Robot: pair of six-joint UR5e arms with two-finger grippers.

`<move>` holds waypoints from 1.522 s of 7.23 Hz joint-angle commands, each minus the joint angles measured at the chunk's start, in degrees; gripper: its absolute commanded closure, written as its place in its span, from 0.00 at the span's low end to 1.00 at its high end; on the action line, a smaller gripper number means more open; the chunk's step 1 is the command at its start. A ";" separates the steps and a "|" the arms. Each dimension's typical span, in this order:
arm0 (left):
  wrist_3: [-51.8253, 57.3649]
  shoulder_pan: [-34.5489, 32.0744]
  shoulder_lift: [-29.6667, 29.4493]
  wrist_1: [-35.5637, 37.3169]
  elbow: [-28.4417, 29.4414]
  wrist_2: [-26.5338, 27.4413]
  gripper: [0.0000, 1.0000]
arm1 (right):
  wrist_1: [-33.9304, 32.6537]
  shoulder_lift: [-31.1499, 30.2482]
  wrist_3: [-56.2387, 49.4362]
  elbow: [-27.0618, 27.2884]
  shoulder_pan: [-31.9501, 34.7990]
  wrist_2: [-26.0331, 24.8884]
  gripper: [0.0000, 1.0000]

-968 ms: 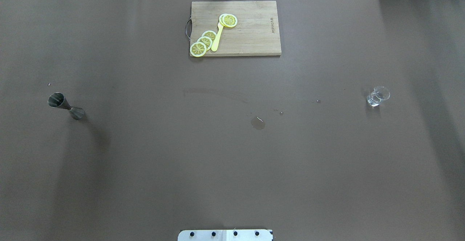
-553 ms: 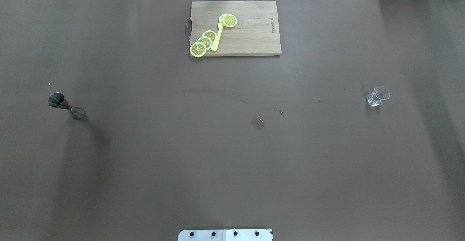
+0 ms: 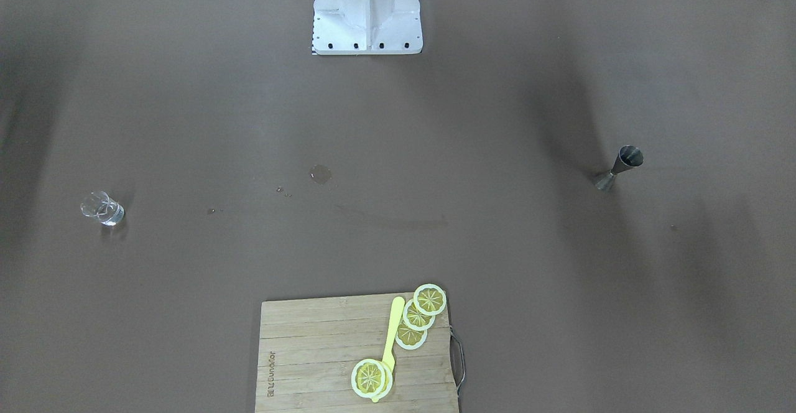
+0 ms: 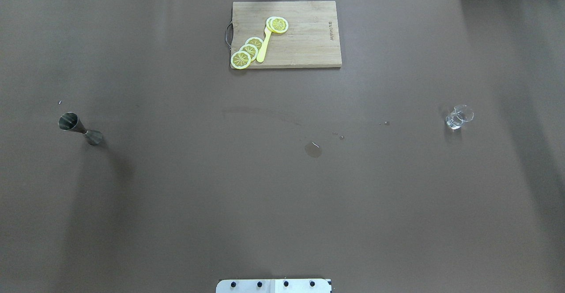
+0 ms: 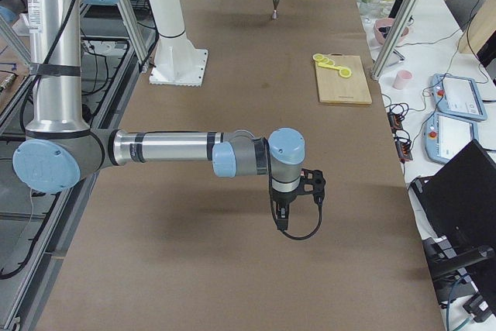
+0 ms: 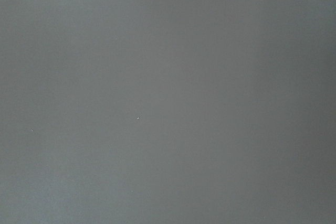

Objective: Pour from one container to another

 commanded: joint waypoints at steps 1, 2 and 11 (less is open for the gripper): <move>-0.02 0.00 0.59 0.09 0.52 0.03 0.02 | 0.00 -0.02 0.00 0.12 0.05 0.03 0.00; 0.33 0.09 1.02 0.09 0.78 0.12 0.02 | 0.00 -0.02 0.00 0.56 0.05 -0.32 0.00; 0.24 0.09 0.33 -0.26 0.61 -0.67 0.02 | -0.18 -0.55 0.00 1.44 0.05 -0.06 0.00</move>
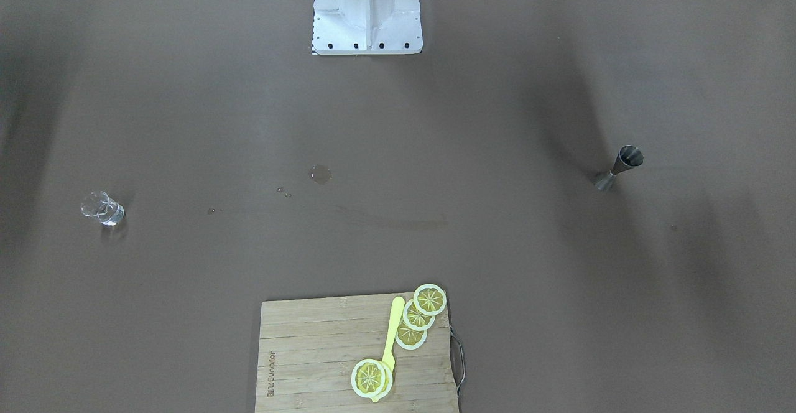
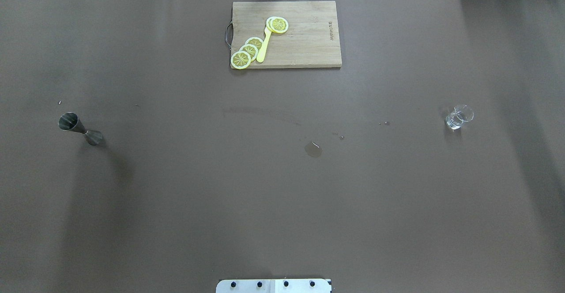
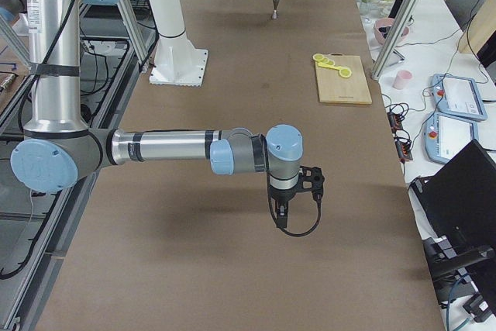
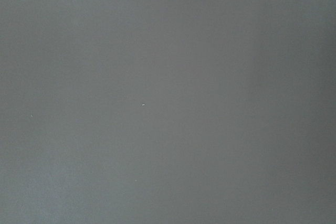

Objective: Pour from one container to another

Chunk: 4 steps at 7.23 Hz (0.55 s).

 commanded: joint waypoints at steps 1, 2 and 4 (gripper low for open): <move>-0.04 0.00 0.00 0.03 -0.35 -0.03 0.02 | 0.00 0.07 0.01 0.01 0.00 0.29 0.00; 0.05 0.00 0.00 0.03 -0.35 -0.03 0.02 | 0.00 0.07 0.01 0.10 0.00 0.29 0.00; 0.05 0.00 0.17 0.12 -0.44 -0.03 0.02 | 0.00 -0.01 0.01 0.01 0.00 0.56 0.00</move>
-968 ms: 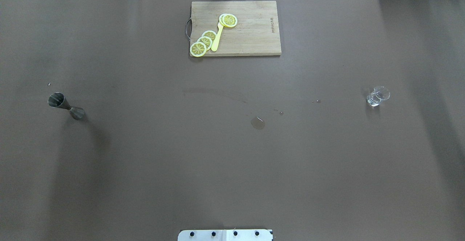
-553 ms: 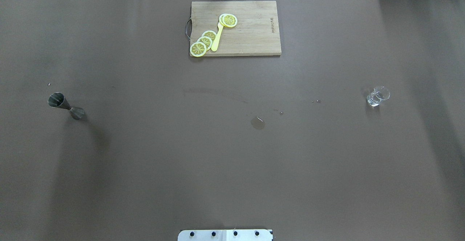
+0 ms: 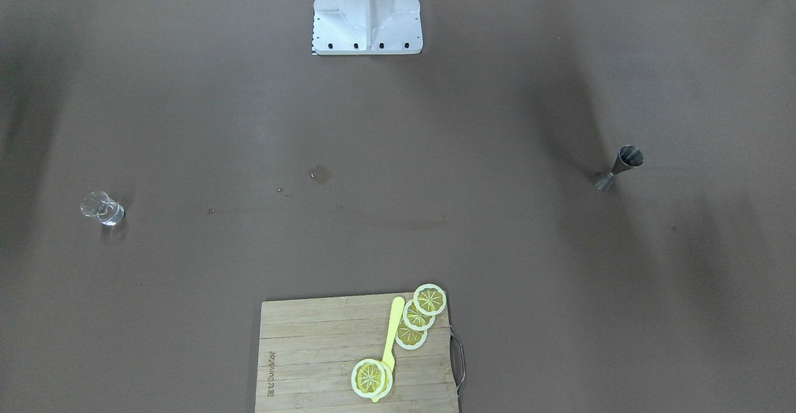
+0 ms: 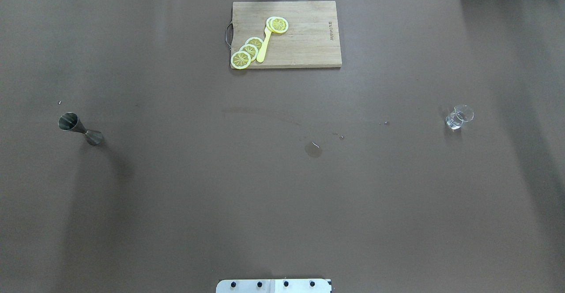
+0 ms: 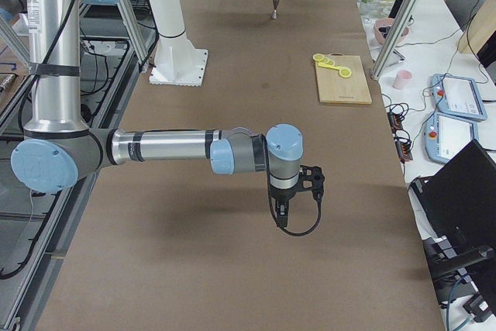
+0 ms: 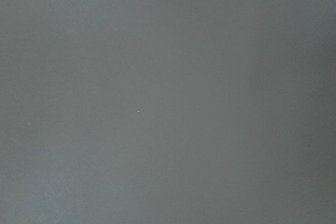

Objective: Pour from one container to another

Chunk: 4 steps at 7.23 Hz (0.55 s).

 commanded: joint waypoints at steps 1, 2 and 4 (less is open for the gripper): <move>0.05 0.00 0.10 0.03 0.01 0.00 0.02 | 0.00 -0.04 0.00 0.05 0.00 0.18 0.00; -0.04 0.00 0.10 0.03 0.01 0.00 0.02 | 0.00 -0.04 0.00 0.06 0.00 0.18 0.00; -0.04 0.00 0.10 0.03 0.01 0.00 0.02 | 0.09 0.04 0.00 -0.03 -0.26 -0.09 0.00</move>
